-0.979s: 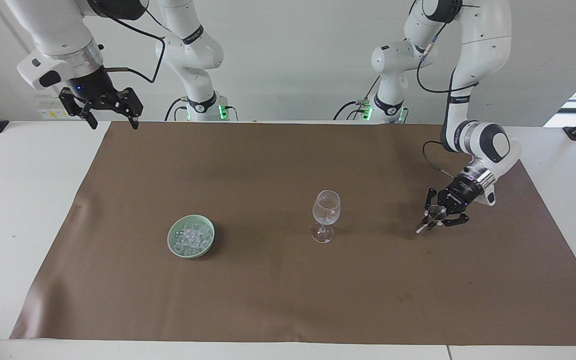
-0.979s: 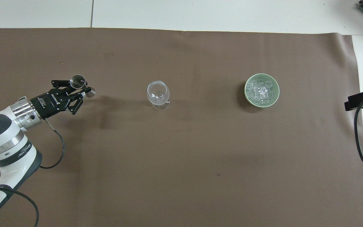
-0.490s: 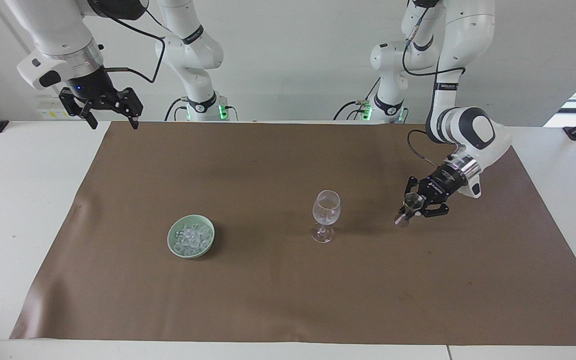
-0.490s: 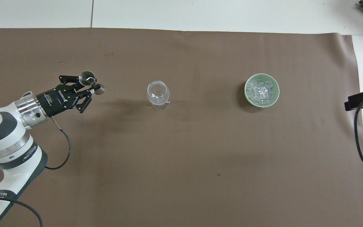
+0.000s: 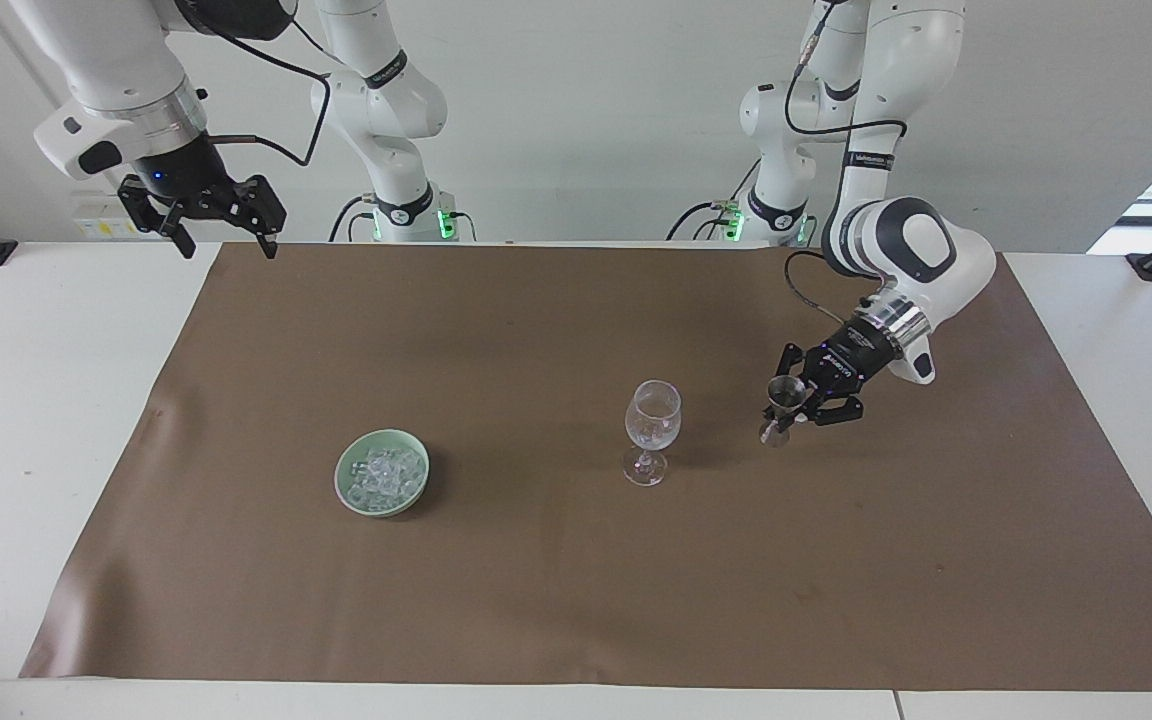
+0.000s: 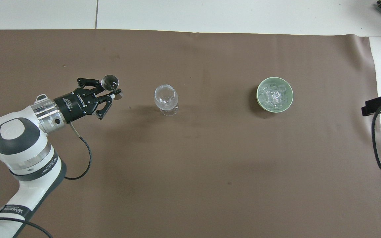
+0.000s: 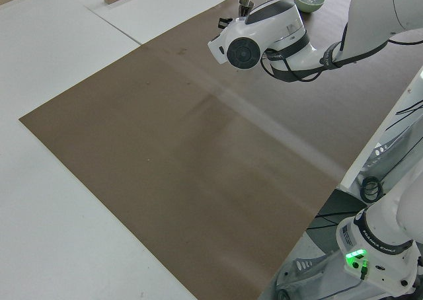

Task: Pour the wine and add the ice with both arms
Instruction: 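Lift the metal cup with the left gripper toward the clear glass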

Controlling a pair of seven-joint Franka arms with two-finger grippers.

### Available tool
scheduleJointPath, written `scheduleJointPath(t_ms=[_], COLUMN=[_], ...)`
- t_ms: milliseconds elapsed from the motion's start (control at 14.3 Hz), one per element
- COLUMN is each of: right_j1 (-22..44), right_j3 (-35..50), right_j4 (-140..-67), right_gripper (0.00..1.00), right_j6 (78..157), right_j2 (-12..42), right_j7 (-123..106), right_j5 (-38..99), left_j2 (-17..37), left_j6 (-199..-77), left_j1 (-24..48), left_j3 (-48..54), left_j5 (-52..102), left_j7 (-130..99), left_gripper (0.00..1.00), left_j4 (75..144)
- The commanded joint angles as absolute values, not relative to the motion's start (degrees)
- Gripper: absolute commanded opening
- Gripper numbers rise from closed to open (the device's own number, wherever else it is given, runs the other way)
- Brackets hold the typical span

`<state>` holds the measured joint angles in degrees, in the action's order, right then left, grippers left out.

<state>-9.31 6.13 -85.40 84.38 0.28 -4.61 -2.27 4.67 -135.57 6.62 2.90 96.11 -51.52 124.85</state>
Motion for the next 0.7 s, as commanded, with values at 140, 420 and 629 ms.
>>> scheduleJointPath(t_ms=[140,420,629], right_j1=[-9.5,-9.5,-9.5], right_j3=[6.2,6.2,6.2], right_j4=[-86.7,-86.7,-86.7], right_gripper=[1.00,1.00,1.00], right_j6=[84.7,84.7,84.7], right_j2=[-0.8,-0.8,-0.8], right_j7=[-3.9,-3.9,-3.9], right_j5=[-1.3,-1.3,-1.3], left_j2=[2.5,2.8,3.3], left_j6=[-142.1,-148.1,-150.9], left_j1=[10.5,14.5,16.7], left_j3=[3.5,4.3,4.3], left_j5=[96.5,96.5,96.5], left_j7=[-56.7,-58.4,-58.7], left_gripper=[0.00,0.00,0.00], left_j4=[124.4,123.3,122.4])
